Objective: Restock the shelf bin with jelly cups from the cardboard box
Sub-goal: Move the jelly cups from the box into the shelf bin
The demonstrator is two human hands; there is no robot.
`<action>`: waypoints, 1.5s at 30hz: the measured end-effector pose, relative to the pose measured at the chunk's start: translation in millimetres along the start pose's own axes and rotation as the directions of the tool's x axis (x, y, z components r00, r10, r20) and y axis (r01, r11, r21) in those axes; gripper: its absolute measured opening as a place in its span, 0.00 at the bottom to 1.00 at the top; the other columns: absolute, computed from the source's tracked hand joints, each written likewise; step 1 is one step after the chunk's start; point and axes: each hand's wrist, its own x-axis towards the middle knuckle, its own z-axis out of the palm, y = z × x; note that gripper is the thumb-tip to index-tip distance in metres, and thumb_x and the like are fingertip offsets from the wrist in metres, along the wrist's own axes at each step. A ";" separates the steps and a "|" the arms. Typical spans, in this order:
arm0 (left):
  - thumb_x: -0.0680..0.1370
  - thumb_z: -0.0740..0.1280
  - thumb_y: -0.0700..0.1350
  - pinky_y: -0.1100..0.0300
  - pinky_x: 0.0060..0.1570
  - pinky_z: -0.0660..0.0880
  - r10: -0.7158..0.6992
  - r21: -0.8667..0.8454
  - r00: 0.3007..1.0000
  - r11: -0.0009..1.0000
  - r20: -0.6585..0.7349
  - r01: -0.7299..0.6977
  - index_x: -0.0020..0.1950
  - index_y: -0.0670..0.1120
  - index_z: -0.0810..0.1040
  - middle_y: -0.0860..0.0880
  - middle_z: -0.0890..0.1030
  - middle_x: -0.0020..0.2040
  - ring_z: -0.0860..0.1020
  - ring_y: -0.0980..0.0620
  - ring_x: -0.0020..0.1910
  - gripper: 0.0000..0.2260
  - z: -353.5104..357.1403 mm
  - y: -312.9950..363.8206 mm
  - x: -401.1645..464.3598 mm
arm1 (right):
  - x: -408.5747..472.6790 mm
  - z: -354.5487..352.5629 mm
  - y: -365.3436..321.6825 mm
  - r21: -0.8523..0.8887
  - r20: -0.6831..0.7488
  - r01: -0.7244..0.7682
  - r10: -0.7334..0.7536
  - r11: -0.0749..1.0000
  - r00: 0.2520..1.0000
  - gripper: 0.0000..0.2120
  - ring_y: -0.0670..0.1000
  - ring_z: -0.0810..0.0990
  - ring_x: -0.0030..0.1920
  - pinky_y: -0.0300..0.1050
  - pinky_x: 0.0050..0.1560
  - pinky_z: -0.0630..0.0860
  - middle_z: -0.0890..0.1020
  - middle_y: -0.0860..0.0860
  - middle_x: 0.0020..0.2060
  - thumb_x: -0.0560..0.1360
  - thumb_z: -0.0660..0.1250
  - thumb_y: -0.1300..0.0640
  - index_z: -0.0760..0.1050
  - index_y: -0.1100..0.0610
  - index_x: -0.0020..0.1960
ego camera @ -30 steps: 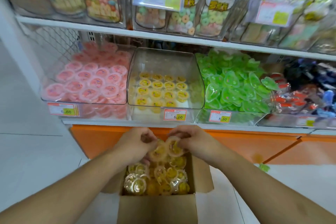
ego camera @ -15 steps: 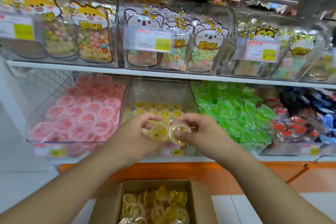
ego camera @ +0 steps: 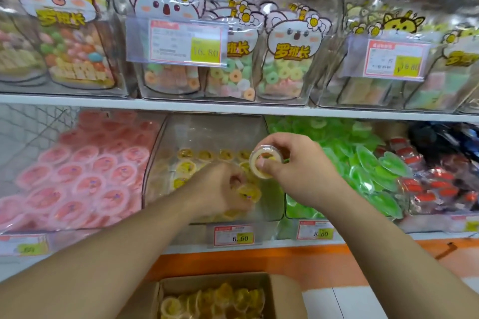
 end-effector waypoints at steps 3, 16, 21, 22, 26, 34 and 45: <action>0.64 0.82 0.56 0.55 0.53 0.79 0.030 0.042 0.998 0.999 0.061 -0.032 0.56 0.53 0.84 0.55 0.83 0.51 0.81 0.55 0.51 0.22 11.1 -4.5 11.6 | 4.1 0.5 4.6 0.015 -0.006 -0.004 0.004 1.000 1.000 0.05 0.41 0.82 0.42 0.39 0.42 0.76 0.85 0.40 0.39 0.75 0.76 0.54 0.82 0.44 0.46; 0.63 0.77 0.68 0.54 0.72 0.63 0.065 0.260 0.982 0.959 0.176 -0.110 0.67 0.69 0.78 0.65 0.67 0.66 0.61 0.52 0.70 0.32 31.4 -27.8 32.1 | 8.7 5.3 3.4 -0.001 0.017 -0.020 0.020 1.000 1.000 0.04 0.38 0.80 0.41 0.29 0.36 0.73 0.84 0.40 0.39 0.76 0.75 0.53 0.83 0.44 0.47; 0.68 0.77 0.65 0.56 0.70 0.59 0.064 0.269 0.977 0.956 0.204 -0.119 0.73 0.66 0.73 0.64 0.66 0.70 0.59 0.52 0.71 0.34 24.1 -21.4 26.0 | 8.1 6.6 3.6 -0.015 0.023 -0.029 0.030 0.999 0.999 0.04 0.39 0.81 0.41 0.30 0.35 0.73 0.84 0.40 0.39 0.76 0.75 0.53 0.83 0.44 0.47; 0.68 0.78 0.65 0.55 0.73 0.60 0.062 0.244 0.979 0.964 0.194 -0.110 0.74 0.65 0.73 0.64 0.67 0.70 0.59 0.53 0.72 0.35 22.7 -21.6 24.8 | 8.2 6.7 3.4 -0.018 0.021 -0.030 0.030 0.999 0.999 0.04 0.40 0.81 0.41 0.31 0.35 0.73 0.84 0.40 0.39 0.76 0.75 0.53 0.83 0.44 0.47; 0.68 0.80 0.63 0.52 0.74 0.62 0.088 0.228 0.980 0.965 0.176 -0.128 0.70 0.64 0.77 0.65 0.69 0.67 0.61 0.54 0.71 0.31 22.0 -22.5 24.0 | 7.9 6.9 4.4 -0.012 0.010 -0.041 0.041 0.999 0.999 0.04 0.40 0.81 0.40 0.32 0.36 0.73 0.85 0.40 0.38 0.76 0.75 0.53 0.83 0.44 0.47; 0.69 0.80 0.60 0.52 0.73 0.63 0.104 0.235 0.983 0.962 0.153 -0.139 0.60 0.64 0.83 0.63 0.70 0.67 0.63 0.53 0.69 0.20 27.2 -23.0 30.0 | 8.9 8.3 6.3 -0.018 0.015 -0.033 0.033 0.999 0.999 0.03 0.39 0.81 0.41 0.29 0.35 0.70 0.84 0.40 0.38 0.76 0.76 0.52 0.83 0.44 0.46; 0.65 0.83 0.59 0.52 0.73 0.66 0.103 0.255 0.981 0.956 0.166 -0.144 0.66 0.61 0.79 0.63 0.72 0.68 0.65 0.55 0.70 0.31 14.8 -38.1 30.1 | 8.2 7.4 6.3 -0.015 0.014 -0.043 0.043 0.999 0.999 0.03 0.39 0.81 0.40 0.32 0.34 0.71 0.84 0.40 0.38 0.76 0.76 0.52 0.83 0.44 0.46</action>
